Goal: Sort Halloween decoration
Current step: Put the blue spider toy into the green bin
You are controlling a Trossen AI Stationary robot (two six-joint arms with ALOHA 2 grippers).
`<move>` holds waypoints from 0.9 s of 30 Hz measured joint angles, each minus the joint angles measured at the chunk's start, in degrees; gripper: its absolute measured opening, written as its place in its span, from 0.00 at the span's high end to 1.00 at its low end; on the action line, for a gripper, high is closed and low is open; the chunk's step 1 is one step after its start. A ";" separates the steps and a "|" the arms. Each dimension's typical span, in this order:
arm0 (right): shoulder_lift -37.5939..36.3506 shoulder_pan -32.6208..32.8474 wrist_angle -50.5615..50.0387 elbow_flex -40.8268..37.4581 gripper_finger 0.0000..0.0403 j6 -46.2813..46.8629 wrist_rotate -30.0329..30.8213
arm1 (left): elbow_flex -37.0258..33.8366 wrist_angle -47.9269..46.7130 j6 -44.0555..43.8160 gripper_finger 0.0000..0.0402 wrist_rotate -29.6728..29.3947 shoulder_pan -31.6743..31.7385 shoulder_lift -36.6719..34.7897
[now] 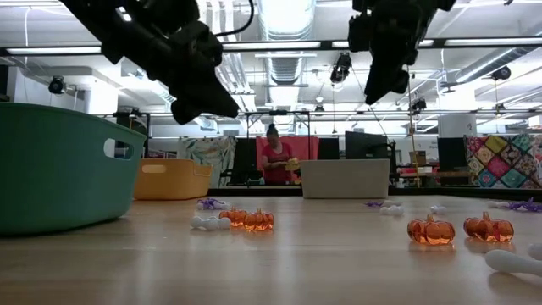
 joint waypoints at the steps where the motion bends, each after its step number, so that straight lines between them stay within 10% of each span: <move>1: -0.27 0.83 2.41 -1.50 0.70 0.51 0.04 | 0.00 -0.38 -0.39 0.88 -0.01 0.00 0.08; 17: -0.37 6.28 46.18 -21.16 0.72 1.34 0.48 | 1.44 -3.55 -3.08 0.88 -0.02 -1.17 0.44; 27: -0.37 6.43 52.05 -23.07 0.75 -1.22 0.48 | 1.75 -7.46 -4.50 0.88 -0.07 -4.98 0.64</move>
